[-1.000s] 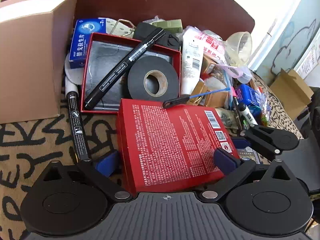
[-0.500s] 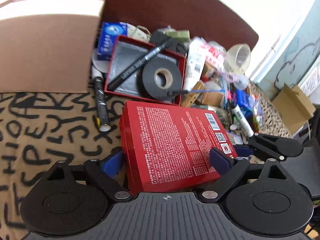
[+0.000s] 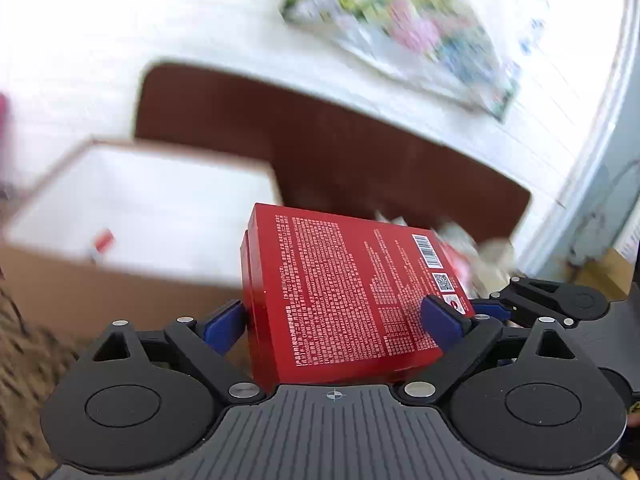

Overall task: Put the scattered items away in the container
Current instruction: 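Lift the red box with the left gripper and lower it into the cardboard box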

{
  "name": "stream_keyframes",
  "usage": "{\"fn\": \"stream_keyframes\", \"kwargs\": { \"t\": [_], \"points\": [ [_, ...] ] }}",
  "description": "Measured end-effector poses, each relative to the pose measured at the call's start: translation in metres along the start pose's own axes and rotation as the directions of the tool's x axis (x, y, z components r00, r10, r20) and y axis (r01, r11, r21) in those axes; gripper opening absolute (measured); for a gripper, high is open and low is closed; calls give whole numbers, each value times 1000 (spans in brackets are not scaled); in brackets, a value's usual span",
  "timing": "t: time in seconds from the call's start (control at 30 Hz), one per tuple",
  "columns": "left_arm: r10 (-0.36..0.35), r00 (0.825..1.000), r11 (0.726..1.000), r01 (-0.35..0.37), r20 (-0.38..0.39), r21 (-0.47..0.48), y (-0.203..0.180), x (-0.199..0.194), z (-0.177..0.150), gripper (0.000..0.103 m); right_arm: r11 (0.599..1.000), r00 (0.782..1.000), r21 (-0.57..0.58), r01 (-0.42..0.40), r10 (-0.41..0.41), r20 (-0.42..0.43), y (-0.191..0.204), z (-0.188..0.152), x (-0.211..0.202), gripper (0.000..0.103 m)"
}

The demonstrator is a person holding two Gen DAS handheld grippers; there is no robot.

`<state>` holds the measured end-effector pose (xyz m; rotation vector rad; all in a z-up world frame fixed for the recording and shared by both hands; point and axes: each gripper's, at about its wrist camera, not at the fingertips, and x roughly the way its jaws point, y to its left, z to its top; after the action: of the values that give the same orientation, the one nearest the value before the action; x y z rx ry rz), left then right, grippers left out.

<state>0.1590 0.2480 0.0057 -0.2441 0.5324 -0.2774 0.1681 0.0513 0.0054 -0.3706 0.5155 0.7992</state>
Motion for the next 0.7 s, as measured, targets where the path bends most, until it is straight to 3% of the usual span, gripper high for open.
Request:
{"fn": "stream_keyframes", "kwargs": {
  "t": [0.13, 0.27, 0.5, 0.7],
  "points": [
    [61, 998, 998, -62, 23, 26, 27, 17, 44, 95, 1000, 1000, -2, -5, 5, -4, -8, 48, 38, 80],
    [95, 995, 995, -95, -5, 1, 61, 50, 69, 95, 1000, 999, 20, -24, 24, -48, -22, 79, 87, 80],
    [81, 990, 986, -97, -115, -139, 127, 117, 74, 95, 999, 987, 32, -34, 39, -157, -36, 92, 166, 80],
    [72, 974, 979, -110, -214, -171, 157, 168, 80, 95, 998, 965, 54, -35, 48, -259, -52, 91, 215, 80]
  ]
}}
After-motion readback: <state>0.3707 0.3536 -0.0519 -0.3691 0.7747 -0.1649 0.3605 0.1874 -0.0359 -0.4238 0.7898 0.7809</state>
